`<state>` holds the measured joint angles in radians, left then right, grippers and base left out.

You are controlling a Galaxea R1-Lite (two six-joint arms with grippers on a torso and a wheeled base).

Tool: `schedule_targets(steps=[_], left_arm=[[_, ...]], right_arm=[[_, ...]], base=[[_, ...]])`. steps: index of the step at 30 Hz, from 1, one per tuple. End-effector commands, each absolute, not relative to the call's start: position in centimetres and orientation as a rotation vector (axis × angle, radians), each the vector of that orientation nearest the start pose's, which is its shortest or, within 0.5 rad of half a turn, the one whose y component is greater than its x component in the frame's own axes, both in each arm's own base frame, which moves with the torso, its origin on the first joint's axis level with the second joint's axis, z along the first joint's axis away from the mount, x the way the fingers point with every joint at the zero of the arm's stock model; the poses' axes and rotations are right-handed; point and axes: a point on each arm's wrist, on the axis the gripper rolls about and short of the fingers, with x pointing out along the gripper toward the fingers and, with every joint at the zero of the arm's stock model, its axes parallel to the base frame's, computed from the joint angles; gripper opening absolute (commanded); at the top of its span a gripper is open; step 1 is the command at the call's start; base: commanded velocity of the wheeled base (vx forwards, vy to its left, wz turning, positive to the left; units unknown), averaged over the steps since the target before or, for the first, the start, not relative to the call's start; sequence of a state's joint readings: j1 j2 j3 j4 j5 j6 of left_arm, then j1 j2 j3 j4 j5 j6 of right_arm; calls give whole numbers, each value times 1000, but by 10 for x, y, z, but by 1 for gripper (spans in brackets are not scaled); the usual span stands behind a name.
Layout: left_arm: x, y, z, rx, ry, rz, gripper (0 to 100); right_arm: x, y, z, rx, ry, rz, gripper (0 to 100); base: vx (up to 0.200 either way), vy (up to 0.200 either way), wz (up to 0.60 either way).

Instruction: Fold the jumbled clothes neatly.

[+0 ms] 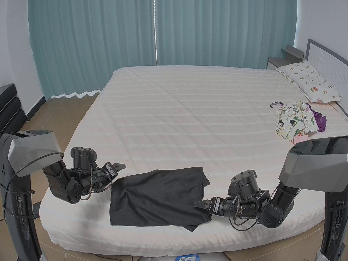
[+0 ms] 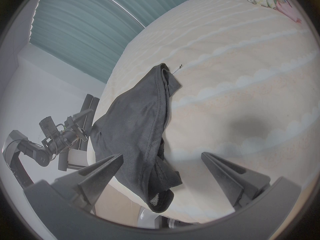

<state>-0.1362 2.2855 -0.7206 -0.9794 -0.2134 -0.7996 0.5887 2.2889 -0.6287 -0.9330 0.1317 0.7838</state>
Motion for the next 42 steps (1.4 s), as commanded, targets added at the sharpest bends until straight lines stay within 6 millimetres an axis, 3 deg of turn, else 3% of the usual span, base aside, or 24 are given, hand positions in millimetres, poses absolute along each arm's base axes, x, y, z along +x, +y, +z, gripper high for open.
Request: schedule_targets(steps=[1,12,13,18,26,27,42], left_arm=[[348,-55,-2,-778,703,-110,100],[351,-58,-16,-715,731,-128,100],[352,-60,-17,-714,731,-131,0],[358,-60,-21,-712,722,-123,0],[360,-60,-23,-710,716,-119,0],[361,-60,-24,-711,706,-115,0],[367,-59,-32,-699,669,-69,0]], right_arm=[[274,191,-23,544,947,375,100],[273,198,-23,539,947,397,100],[272,199,-22,538,946,403,100],[266,210,-26,518,957,424,100],[264,210,-27,510,970,419,100],[263,210,-27,508,972,420,0],[257,203,-23,466,1015,395,0]], base=[[0,0,0],[0,0,0],[0,0,0],[0,0,0],[0,0,0],[0,0,0],[0,0,0]])
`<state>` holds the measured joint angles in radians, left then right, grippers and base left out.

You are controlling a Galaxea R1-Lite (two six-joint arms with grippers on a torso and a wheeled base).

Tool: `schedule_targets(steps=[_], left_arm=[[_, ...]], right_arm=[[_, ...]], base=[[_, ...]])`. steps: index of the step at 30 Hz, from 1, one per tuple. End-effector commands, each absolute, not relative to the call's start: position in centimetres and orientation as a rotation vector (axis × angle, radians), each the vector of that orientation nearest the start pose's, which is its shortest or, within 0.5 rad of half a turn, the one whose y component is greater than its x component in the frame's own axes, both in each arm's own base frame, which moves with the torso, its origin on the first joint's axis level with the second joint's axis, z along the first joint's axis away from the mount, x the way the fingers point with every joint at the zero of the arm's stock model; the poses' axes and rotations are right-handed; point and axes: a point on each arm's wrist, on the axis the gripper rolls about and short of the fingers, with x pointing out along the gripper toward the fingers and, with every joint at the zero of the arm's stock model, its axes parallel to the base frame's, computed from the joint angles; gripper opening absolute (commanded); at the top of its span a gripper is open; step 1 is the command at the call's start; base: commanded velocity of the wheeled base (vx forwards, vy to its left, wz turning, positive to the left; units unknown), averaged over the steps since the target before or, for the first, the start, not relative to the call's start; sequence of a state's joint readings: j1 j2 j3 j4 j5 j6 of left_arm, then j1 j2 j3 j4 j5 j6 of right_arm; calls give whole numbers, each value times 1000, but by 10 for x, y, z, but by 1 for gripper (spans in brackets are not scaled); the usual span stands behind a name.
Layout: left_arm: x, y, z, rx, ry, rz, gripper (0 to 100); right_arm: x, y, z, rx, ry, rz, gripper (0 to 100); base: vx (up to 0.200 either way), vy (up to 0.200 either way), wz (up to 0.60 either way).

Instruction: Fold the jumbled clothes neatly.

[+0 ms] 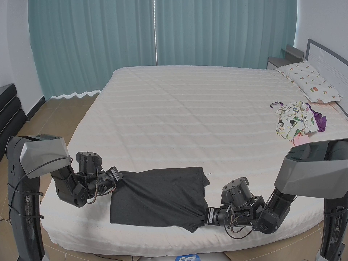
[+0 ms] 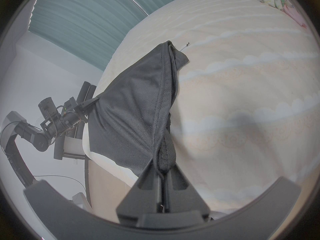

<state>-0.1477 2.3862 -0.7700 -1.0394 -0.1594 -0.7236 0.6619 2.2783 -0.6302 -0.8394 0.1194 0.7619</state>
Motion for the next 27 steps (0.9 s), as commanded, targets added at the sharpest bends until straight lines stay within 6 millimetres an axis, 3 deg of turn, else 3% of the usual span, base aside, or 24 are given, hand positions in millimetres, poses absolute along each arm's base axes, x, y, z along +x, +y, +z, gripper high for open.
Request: schedule_targets(steps=[1,2,3,4,12,18,21,24,27], left_arm=[[367,-58,-33,-697,671,-67,0],[367,-58,-33,-696,670,-64,0],[367,-59,-33,-696,672,-65,0],[367,-59,-33,-696,672,-65,100],[361,-59,-32,-696,684,-61,100],[333,-34,-9,-730,702,-74,100],[322,-29,-10,-730,744,-119,100],[305,-27,-19,-671,791,-181,100],[302,-27,-19,-651,784,-192,100]], right_arm=[[257,203,-23,464,1016,395,0],[257,203,-23,462,1018,395,0],[257,203,-23,457,1021,394,100],[257,204,-23,456,1021,395,100],[261,201,-15,468,1002,389,100],[292,179,5,558,894,325,100],[301,177,4,573,883,314,100],[307,186,-9,593,898,296,100],[310,188,-9,594,890,297,100]], base=[[0,0,0],[0,0,0],[0,0,0],[0,0,0],[0,0,0],[0,0,0],[0,0,0],[0,0,0],[0,0,0]])
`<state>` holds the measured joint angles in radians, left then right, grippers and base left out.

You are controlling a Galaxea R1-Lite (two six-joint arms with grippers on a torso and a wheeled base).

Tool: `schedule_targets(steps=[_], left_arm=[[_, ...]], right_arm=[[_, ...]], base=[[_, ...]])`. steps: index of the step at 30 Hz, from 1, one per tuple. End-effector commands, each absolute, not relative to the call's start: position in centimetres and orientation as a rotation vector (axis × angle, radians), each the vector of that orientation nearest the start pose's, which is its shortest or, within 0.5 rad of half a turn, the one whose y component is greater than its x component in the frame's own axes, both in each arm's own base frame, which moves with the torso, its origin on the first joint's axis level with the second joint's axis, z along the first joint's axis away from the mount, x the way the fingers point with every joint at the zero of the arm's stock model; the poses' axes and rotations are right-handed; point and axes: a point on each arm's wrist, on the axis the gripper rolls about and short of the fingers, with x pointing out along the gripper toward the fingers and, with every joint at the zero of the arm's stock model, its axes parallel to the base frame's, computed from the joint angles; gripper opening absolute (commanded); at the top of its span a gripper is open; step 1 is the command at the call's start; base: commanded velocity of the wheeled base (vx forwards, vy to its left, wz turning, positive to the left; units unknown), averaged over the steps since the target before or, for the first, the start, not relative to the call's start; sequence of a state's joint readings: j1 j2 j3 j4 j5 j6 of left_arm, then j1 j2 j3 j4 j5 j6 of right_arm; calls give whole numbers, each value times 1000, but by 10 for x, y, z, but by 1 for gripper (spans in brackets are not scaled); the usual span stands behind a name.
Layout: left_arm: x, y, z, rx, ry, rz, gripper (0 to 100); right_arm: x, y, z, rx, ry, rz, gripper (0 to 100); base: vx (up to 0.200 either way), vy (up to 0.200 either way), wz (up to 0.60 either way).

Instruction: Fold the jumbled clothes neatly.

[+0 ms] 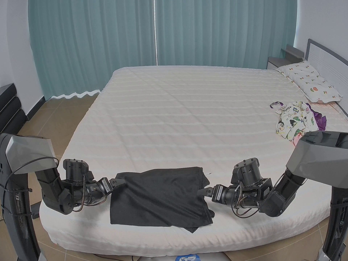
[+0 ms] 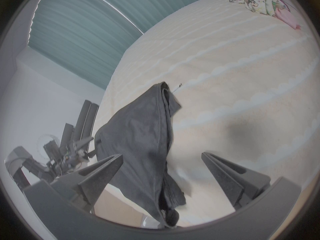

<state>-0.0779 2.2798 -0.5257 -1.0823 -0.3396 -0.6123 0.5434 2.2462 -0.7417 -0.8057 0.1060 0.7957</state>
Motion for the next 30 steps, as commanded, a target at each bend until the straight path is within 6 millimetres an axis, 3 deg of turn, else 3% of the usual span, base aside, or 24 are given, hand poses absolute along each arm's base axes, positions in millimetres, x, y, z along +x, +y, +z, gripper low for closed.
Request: schedule_targets(steps=[1,12,30], left_arm=[[296,-28,-23,-624,779,-208,100],[281,-28,-44,-497,826,-244,100],[267,-37,-44,-480,869,-273,100]], right_arm=[[319,192,-8,603,870,296,100],[338,201,-8,618,816,309,100],[362,207,-21,648,784,301,100]], base=[[0,0,0],[0,0,0],[0,0,0]])
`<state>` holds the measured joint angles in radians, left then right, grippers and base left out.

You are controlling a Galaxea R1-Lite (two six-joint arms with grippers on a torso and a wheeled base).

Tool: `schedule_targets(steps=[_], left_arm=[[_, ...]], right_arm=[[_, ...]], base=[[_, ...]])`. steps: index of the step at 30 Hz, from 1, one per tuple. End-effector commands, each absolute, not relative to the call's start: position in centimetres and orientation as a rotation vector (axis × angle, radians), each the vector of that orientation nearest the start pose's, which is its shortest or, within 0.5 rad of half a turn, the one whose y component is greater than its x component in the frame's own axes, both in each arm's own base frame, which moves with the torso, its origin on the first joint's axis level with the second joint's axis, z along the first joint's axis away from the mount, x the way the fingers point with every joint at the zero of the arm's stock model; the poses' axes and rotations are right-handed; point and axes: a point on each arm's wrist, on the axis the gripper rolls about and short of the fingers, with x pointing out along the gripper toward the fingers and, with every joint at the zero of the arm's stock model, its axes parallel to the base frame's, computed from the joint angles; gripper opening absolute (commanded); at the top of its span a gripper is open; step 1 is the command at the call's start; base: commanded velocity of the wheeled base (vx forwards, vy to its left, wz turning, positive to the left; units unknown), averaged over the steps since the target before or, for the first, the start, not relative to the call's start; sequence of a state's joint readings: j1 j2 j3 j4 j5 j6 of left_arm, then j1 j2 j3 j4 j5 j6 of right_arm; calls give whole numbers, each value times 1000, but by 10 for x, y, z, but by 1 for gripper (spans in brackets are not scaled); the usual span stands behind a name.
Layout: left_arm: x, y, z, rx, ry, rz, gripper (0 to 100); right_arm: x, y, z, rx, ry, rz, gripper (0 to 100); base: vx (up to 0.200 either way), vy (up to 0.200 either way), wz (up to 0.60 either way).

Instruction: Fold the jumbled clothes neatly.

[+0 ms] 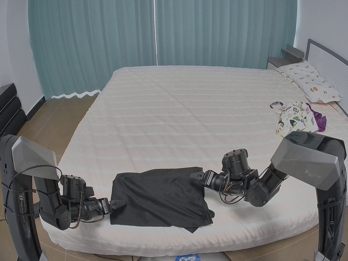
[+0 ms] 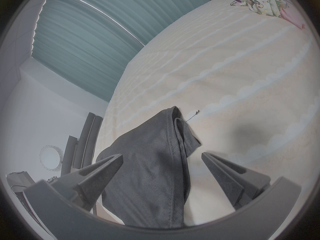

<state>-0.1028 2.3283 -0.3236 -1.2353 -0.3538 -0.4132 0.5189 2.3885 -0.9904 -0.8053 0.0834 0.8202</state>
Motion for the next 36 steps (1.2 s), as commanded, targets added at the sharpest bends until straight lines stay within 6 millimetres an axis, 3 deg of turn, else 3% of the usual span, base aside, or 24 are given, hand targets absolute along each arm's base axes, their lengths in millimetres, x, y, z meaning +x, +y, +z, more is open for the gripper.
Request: schedule_targets(steps=[1,8,9,21,30,36], left_arm=[[267,-37,-44,-481,870,-272,100],[262,-40,-44,-476,887,-280,100],[261,-40,-44,-476,888,-279,100],[259,-39,-20,-476,767,-307,100],[245,-38,-24,-409,809,-337,100],[247,-40,-33,-402,836,-367,100]], right_arm=[[363,207,-22,649,784,300,100],[370,211,-26,652,771,306,100],[370,212,-28,650,771,304,0],[373,214,-27,650,744,279,0],[373,214,-21,678,693,291,0],[374,214,-20,688,680,292,0]], base=[[0,0,0],[0,0,0],[0,0,0],[0,0,0],[0,0,0],[0,0,0]])
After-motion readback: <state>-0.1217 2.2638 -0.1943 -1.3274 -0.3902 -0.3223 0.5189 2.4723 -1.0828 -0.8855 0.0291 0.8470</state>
